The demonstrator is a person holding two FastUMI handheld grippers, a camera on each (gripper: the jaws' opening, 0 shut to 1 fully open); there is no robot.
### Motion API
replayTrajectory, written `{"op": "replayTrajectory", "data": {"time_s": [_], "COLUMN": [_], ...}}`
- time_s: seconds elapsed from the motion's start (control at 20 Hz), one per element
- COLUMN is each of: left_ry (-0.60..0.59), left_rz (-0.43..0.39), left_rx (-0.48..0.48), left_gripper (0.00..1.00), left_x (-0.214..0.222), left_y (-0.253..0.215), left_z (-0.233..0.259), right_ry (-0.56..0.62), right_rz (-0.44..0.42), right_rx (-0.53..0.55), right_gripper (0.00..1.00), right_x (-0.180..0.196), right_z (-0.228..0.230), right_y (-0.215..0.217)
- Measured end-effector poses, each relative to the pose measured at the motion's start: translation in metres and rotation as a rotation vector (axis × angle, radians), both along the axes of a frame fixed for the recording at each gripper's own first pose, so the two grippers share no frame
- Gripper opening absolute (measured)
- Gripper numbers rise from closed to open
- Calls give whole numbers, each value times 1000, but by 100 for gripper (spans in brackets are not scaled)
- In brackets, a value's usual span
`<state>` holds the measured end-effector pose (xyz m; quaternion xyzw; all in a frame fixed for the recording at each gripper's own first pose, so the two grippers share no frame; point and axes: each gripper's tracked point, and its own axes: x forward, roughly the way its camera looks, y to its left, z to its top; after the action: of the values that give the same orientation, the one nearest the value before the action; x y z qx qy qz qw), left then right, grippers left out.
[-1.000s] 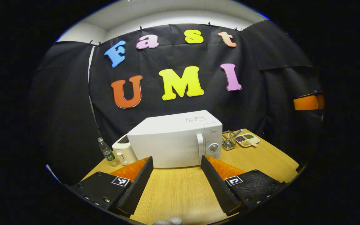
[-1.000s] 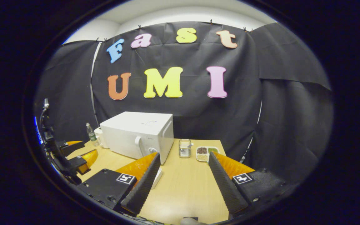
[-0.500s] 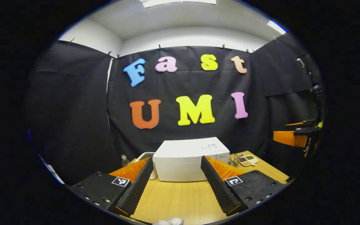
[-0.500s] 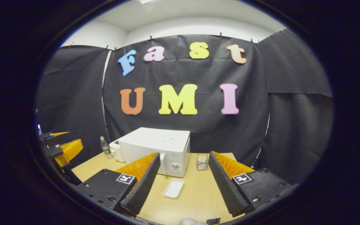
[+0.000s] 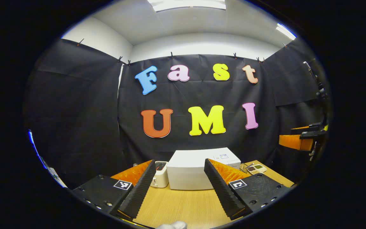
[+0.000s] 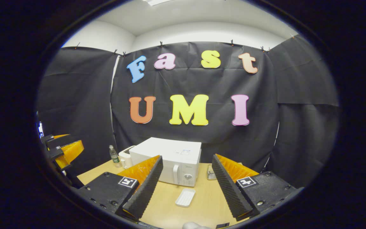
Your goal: Open the microwave oven with the left hand, put the food in, and close the microwave oven.
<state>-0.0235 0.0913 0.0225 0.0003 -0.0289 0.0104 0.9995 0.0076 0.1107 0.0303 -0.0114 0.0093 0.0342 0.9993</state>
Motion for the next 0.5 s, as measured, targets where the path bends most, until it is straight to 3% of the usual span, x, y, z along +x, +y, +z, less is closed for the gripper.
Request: {"op": "replayTrajectory", "data": {"time_s": [0.5], "left_ry": [-6], "left_rz": [-59], "left_rx": [-21], "left_gripper": [95], "left_x": [11], "left_y": [-7], "left_z": [10], "right_ry": [-24], "right_rz": [-43], "right_rx": [31], "right_gripper": [99], "right_x": [-13], "right_z": [6], "right_y": [-3]}}
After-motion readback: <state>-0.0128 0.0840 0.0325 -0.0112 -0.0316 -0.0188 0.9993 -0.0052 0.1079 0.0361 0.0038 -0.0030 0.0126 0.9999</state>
